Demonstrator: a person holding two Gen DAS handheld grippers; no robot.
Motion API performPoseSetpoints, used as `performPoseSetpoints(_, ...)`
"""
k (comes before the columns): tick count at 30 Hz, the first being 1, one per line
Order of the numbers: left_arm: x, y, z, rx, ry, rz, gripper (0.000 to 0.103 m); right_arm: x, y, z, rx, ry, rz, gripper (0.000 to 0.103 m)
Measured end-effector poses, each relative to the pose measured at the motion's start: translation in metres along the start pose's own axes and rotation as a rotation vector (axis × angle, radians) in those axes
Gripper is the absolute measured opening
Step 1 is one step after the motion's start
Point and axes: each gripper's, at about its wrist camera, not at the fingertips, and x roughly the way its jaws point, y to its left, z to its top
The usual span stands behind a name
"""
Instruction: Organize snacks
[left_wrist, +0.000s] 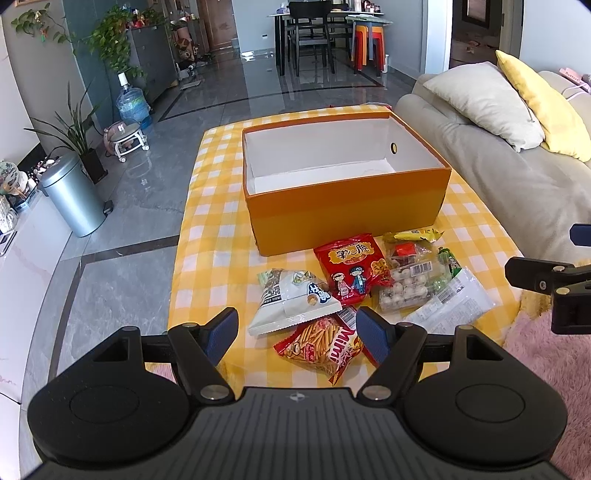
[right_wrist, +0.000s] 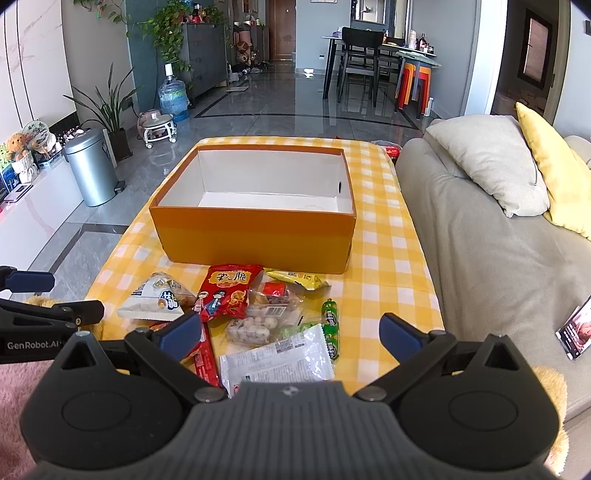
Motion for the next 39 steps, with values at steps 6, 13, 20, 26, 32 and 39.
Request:
performPoseSetpoints(6, 0.0007, 0.0005, -0.0018, 0.002, 0.003, 0.001, 0.086, 0.0001, 0.0023, -0.0005, -0.005, 0.003, -0.002, 0.099)
performPoseSetpoints(13, 0.0014, 0.0011, -0.0049, 0.000, 0.000, -0.001, 0.086, 0.0004, 0.0023, -0.0009, -0.003, 0.009, -0.003, 0.099)
performPoseSetpoints(20, 0.0014, 0.0005, -0.0045, -0.001, 0.001, 0.000, 0.086, -0.0005, 0.0024, -0.0007, -0.004, 0.009, -0.005, 0.099)
performPoseSetpoints(26, 0.0013, 0.0003, -0.0054, 0.000, 0.003, 0.000, 0.086, -0.0010, 0.0037, -0.0002, -0.009, 0.013, -0.006, 0.099)
performPoseSetpoints(32, 0.0014, 0.0004, -0.0051, -0.005, 0.004, -0.004, 0.086, -0.0009, 0.0037, -0.0003, -0.007, 0.013, -0.005, 0.099)
performPoseSetpoints(39, 0.0025, -0.0054, -0.0045, 0.025, -0.008, -0.012, 0.077, 0.0018, 0.0039, -0.0023, -0.005, 0.013, 0.040, 0.099)
